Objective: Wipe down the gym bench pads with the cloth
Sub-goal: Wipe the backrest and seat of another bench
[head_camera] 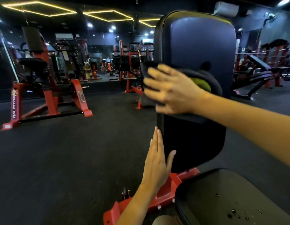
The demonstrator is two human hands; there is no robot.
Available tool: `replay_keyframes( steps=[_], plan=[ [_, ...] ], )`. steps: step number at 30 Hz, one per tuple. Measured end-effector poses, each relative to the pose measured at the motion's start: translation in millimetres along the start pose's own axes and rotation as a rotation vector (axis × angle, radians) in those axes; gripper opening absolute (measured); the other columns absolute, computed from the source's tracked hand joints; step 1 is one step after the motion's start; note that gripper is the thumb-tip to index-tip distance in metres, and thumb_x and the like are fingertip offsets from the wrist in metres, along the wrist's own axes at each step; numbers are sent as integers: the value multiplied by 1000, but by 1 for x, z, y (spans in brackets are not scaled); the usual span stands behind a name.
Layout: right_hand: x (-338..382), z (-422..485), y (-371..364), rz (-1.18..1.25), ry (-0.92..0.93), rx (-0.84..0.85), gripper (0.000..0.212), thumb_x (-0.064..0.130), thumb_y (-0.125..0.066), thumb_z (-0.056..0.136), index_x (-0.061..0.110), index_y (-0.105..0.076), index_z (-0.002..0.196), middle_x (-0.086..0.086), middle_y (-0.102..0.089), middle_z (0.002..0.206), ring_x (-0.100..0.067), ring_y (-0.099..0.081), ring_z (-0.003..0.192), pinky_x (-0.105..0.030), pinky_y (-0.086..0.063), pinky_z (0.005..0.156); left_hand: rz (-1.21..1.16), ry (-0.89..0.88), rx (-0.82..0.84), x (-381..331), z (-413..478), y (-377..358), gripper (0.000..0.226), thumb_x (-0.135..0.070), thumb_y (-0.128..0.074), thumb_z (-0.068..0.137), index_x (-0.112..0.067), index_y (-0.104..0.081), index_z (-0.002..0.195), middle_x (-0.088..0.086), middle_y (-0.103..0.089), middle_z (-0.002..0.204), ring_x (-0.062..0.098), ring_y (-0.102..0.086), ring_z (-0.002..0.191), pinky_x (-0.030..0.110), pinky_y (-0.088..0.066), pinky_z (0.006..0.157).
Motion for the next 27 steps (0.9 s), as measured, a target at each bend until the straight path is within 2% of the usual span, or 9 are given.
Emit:
replay_keyframes(
  steps=[2, 5, 9, 10, 12, 15, 18, 23, 27],
  plan=[
    [-20, 21, 8, -40, -111, 59, 48, 43, -46, 80, 9, -67, 107, -15, -63, 115, -39, -52, 120, -48, -38, 103, 20, -20, -9, -1, 2, 0, 78, -43, -39, 99, -28, 19, 147, -7, 11, 157, 2, 3, 144, 22, -6, 117],
    [3, 21, 4, -17, -101, 121, 52, 42, -39, 74, 7, -69, 99, -17, -64, 105, -43, -55, 113, -51, -39, 101, 28, -23, -26, -4, 1, 0, 77, -43, -39, 98, -28, 18, 148, -1, 4, 158, 2, 4, 144, 24, -6, 117],
    [61, -16, -10, 69, 157, 136, 45, 43, -47, 76, 10, -68, 99, -14, -64, 104, -41, -55, 109, -52, -41, 97, 79, -15, -65, -1, 3, -1, 66, -42, -41, 97, -12, -13, 148, 12, -22, 152, 8, -5, 141, 35, -25, 113],
    [58, -18, -10, 93, 204, 103, 44, 43, -48, 77, 11, -67, 99, -12, -64, 103, -39, -56, 108, -51, -42, 95, 71, -6, -63, -1, 4, -1, 66, -43, -40, 97, -11, -12, 148, 12, -21, 153, 7, -5, 141, 36, -25, 112],
    [33, -8, -9, 95, 200, 27, 44, 45, -46, 77, 12, -67, 97, -9, -64, 98, -34, -58, 104, -47, -43, 89, 26, -7, -44, -2, 3, 0, 70, -44, -39, 98, -17, -2, 150, 5, -7, 157, 3, 2, 143, 29, -15, 115],
    [-17, 19, 0, -6, 10, -1, 45, 47, -45, 77, 12, -67, 95, -8, -64, 98, -34, -57, 107, -45, -43, 90, 15, -52, -43, -4, 5, 2, 74, -43, -38, 99, -24, 12, 150, -9, 12, 158, 5, 0, 145, 27, -10, 117],
    [-8, 24, 1, -28, -90, 47, 47, 48, -56, 73, 13, -69, 101, -10, -65, 107, -39, -54, 116, -52, -40, 99, 28, -49, -54, -3, 6, 3, 75, -43, -38, 98, -29, 16, 149, -14, 13, 157, 4, 0, 145, 26, -7, 117],
    [25, -10, -8, 91, 85, -37, 46, 45, -59, 75, 11, -70, 103, -11, -65, 109, -40, -54, 117, -54, -39, 100, 26, -36, -99, -13, 17, 8, 71, -48, -34, 98, -35, 16, 147, 0, -4, 155, -6, 8, 141, 22, 0, 115],
    [-12, 5, -6, 100, 19, -124, 47, 45, -58, 72, 9, -69, 101, -11, -65, 105, -37, -56, 113, -50, -41, 95, -36, -65, -131, -23, 42, 17, 71, -52, -33, 97, -39, 17, 146, -19, 14, 156, -2, 4, 143, 25, -6, 116]
  ],
)
Point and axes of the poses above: each hand's wrist, its own z-axis towards the middle knuckle, its own y-axis out of the back of the hand, x = y × z, the point moved 2 cm from there along z, towards the middle knuckle
